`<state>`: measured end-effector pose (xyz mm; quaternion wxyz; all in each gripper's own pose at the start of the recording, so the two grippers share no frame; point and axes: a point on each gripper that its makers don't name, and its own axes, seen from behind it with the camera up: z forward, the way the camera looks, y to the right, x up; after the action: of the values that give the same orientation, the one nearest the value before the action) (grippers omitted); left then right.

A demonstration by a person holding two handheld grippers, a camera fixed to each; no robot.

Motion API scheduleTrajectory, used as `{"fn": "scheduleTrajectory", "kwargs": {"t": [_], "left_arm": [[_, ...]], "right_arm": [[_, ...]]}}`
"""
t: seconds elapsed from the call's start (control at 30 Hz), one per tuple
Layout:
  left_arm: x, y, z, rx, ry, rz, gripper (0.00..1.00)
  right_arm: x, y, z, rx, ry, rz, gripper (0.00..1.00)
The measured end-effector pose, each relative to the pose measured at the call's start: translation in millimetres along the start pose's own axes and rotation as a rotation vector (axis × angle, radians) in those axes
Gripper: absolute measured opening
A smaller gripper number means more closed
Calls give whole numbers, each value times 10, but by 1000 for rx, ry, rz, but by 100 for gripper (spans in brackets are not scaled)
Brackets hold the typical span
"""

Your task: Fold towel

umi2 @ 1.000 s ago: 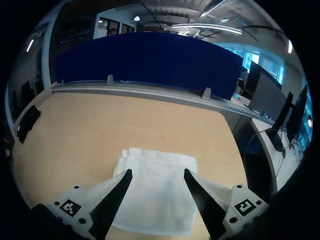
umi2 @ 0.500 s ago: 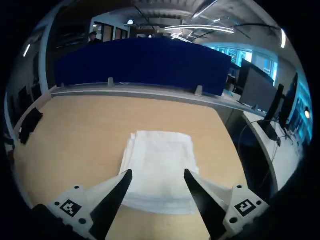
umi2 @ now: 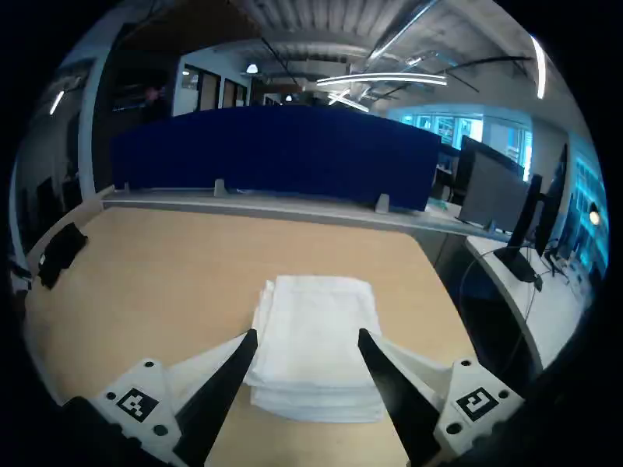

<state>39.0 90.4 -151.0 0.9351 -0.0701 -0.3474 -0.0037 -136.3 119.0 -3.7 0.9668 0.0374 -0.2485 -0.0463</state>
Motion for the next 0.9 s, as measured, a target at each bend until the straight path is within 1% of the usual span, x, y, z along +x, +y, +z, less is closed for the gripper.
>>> {"fn": "scheduleTrajectory", "kwargs": {"t": [0.1, 0.2, 0.27, 0.37, 0.47, 0.67, 0.77, 0.9], "left_arm": [[17, -6, 7, -1, 7, -4, 92], [38, -17, 17, 1, 14, -7, 92], [54, -21, 23, 1, 22, -9, 92], [89, -41, 29, 6, 39, -12, 92], [171, -81, 27, 18, 74, -16, 92], [469, -145, 2, 33, 187, -16, 92], [680, -183, -34, 39, 264, -21, 92], [1040, -256, -138, 56, 399, -31, 92]], "right_arm": [[180, -52, -59, -11, 78, 1, 100], [402, -88, -155, -30, 172, 5, 100], [520, -113, -216, -38, 221, 10, 100], [636, -173, -294, -36, 272, 14, 100], [684, -219, -338, -36, 287, 19, 100], [750, -318, -403, -28, 300, 24, 100], [771, -345, -430, -30, 304, 24, 100], [798, -408, -463, -27, 309, 32, 100]]}}
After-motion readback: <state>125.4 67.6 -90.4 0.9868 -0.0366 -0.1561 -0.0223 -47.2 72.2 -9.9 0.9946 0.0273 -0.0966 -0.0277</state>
